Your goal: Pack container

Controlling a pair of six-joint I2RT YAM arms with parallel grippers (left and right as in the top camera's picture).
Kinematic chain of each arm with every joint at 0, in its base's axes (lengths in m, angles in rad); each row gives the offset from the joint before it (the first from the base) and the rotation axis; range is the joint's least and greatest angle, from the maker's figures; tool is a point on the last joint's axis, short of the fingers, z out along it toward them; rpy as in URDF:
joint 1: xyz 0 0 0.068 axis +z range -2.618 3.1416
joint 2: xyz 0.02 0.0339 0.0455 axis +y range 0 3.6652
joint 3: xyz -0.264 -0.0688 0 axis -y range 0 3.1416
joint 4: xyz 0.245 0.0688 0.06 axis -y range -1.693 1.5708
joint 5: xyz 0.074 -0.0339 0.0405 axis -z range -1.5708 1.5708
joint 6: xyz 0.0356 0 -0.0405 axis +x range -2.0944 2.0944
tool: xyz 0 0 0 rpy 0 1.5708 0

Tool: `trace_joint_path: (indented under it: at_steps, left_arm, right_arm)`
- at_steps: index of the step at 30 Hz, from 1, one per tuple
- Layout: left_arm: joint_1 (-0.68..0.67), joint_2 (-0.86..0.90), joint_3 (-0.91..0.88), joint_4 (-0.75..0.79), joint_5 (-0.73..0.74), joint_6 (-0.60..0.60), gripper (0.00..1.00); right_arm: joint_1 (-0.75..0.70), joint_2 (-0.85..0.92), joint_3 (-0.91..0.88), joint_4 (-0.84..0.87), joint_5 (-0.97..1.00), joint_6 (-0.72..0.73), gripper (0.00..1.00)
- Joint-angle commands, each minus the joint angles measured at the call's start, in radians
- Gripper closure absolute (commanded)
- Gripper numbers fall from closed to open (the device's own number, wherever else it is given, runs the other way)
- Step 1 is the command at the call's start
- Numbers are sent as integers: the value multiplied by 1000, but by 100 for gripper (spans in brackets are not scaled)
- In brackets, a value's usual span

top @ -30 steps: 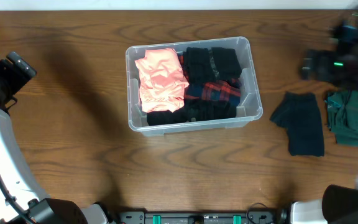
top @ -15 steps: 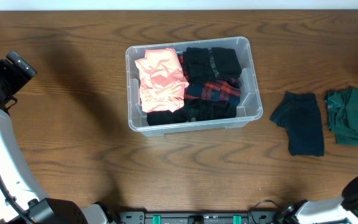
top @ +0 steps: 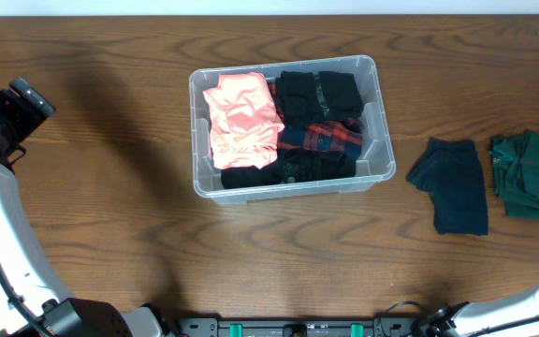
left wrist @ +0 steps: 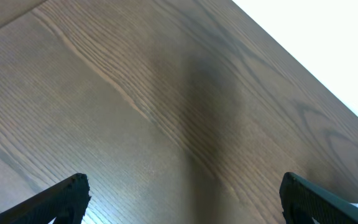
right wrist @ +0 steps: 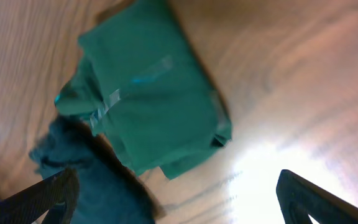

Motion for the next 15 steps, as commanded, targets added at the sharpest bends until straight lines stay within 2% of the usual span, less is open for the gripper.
trace_joint_path:
  at_steps: [1,15]
  left_arm:
    - [3,6,1,4,9,9,2]
    - [3,6,1,4,9,9,2]
  right_arm:
    - [-9,57,-24,10,-126,-192,1]
    - [-9,226,-29,140,-144,-292,1]
